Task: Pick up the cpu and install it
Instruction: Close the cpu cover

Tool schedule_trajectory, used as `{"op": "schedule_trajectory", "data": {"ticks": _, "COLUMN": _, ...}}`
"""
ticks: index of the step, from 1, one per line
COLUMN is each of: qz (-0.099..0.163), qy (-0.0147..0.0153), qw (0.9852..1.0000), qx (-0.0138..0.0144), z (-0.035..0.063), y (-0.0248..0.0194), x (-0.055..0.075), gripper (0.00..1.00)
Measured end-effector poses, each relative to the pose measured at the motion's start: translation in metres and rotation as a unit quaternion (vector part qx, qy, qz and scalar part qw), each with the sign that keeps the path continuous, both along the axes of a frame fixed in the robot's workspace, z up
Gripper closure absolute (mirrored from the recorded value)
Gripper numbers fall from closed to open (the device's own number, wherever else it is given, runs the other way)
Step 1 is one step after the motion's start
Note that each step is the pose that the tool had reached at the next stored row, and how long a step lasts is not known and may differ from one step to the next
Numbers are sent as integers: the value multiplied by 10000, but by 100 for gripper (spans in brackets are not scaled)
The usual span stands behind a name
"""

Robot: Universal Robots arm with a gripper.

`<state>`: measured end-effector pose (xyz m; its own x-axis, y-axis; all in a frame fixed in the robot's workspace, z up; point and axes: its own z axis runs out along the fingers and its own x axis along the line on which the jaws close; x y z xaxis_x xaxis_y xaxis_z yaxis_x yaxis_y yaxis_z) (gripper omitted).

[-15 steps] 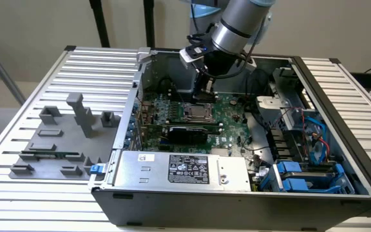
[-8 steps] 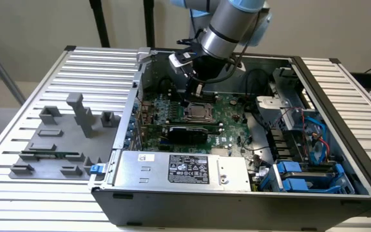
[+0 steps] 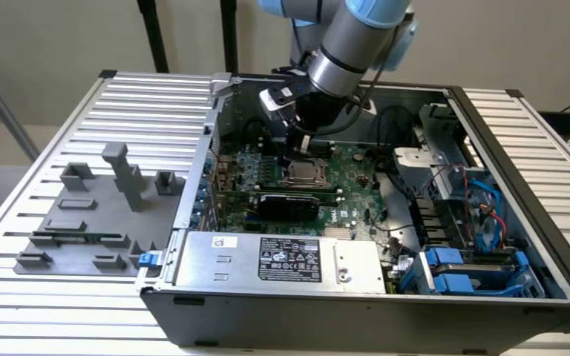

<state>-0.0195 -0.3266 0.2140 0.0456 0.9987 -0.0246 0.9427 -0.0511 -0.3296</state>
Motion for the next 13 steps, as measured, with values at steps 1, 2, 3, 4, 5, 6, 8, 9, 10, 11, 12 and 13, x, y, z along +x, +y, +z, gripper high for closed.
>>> {"op": "schedule_trajectory", "data": {"ticks": 1, "qz": -1, "qy": -2, "qw": 10000, "qx": 25, "z": -5, "y": -15, "x": 1, "gripper": 89}}
{"op": "schedule_trajectory", "data": {"ticks": 2, "qz": -4, "qy": -3, "qw": 10000, "qx": 46, "z": -10, "y": -31, "x": 2, "gripper": 89}}
{"op": "schedule_trajectory", "data": {"ticks": 3, "qz": -6, "qy": -4, "qw": 10000, "qx": 72, "z": -15, "y": -43, "x": 4, "gripper": 89}}
{"op": "schedule_trajectory", "data": {"ticks": 4, "qz": -9, "qy": -7, "qw": 9999, "qx": 108, "z": -21, "y": -53, "x": 4, "gripper": 89}}
{"op": "schedule_trajectory", "data": {"ticks": 5, "qz": -12, "qy": -10, "qw": 9999, "qx": 148, "z": -25, "y": -60, "x": 5, "gripper": 89}}
{"op": "schedule_trajectory", "data": {"ticks": 6, "qz": -16, "qy": -14, "qw": 9998, "qx": 207, "z": -28, "y": -66, "x": 5, "gripper": 89}}
{"op": "schedule_trajectory", "data": {"ticks": 8, "qz": -21, "qy": -22, "qw": 9995, "qx": 315, "z": -35, "y": -78, "x": 5, "gripper": 89}}
{"op": "schedule_trajectory", "data": {"ticks": 9, "qz": -25, "qy": -25, "qw": 9994, "qx": 344, "z": -42, "y": -89, "x": 5, "gripper": 89}}
{"op": "schedule_trajectory", "data": {"ticks": 10, "qz": -33, "qy": -27, "qw": 9994, "qx": 346, "z": -46, "y": -100, "x": 5, "gripper": 89}}
{"op": "schedule_trajectory", "data": {"ticks": 11, "qz": -41, "qy": -31, "qw": 9994, "qx": 346, "z": -48, "y": -103, "x": 4, "gripper": 89}}
{"op": "schedule_trajectory", "data": {"ticks": 12, "qz": -45, "qy": -36, "qw": 9994, "qx": 345, "z": -49, "y": -103, "x": 5, "gripper": 89}}
{"op": "schedule_trajectory", "data": {"ticks": 13, "qz": -46, "qy": -46, "qw": 9994, "qx": 344, "z": -53, "y": -103, "x": 5, "gripper": 89}}
